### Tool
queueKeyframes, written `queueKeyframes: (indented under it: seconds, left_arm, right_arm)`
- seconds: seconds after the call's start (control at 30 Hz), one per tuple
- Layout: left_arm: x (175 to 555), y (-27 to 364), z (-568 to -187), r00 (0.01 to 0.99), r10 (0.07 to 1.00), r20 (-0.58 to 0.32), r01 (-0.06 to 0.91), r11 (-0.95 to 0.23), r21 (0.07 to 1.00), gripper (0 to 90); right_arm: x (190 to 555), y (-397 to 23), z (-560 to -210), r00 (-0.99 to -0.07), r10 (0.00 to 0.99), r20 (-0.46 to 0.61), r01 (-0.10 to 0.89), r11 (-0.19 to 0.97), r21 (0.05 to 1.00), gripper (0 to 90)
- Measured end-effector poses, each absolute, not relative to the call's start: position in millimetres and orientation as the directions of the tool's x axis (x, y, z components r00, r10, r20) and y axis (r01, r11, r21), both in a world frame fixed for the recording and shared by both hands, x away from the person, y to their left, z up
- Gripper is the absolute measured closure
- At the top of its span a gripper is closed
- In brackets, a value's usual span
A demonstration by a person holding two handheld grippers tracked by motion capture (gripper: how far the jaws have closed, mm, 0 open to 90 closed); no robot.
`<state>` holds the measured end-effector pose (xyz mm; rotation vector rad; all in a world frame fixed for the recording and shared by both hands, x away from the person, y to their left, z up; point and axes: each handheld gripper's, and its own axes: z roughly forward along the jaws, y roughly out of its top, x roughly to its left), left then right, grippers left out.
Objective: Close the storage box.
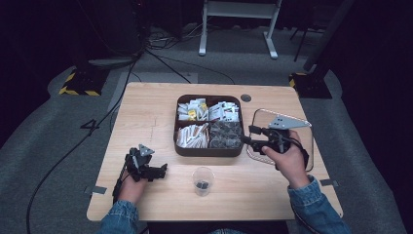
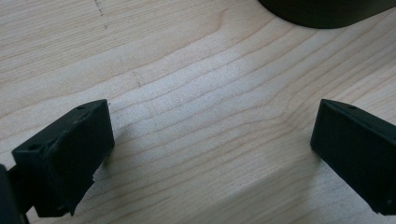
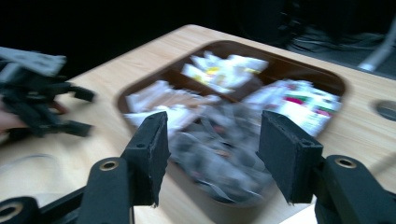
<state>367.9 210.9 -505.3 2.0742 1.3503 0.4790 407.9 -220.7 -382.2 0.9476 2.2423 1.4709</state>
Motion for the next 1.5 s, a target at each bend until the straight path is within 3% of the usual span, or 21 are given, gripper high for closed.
queueKeyframes:
  seconds: [0.33,0.8,1.03,1.5]
  left_arm:
    - [367,211,-505,0.415,0.91,-0.026,0.689,-0.295,0.662,0.0]
    - [367,211,-505,0.414,0.91,-0.025,0.688,-0.295,0.663,0.0]
    - [368,211,-505,0.415,0.909,-0.025,0.688,-0.296,0.663,0.0]
    - [368,211,-505,0.416,0.909,-0.025,0.688,-0.296,0.663,0.0]
  right_arm:
    - [440,-268,-396,-0.61,0.787,0.097,0.432,0.227,0.873,42.3]
    - [465,-309,-431,-0.448,0.894,-0.022,0.487,0.265,0.833,40.7]
    - [471,-318,-447,-0.402,0.914,-0.056,0.514,0.276,0.812,39.0]
    - [482,-335,-480,-0.345,0.939,-0.003,0.601,0.223,0.768,40.7]
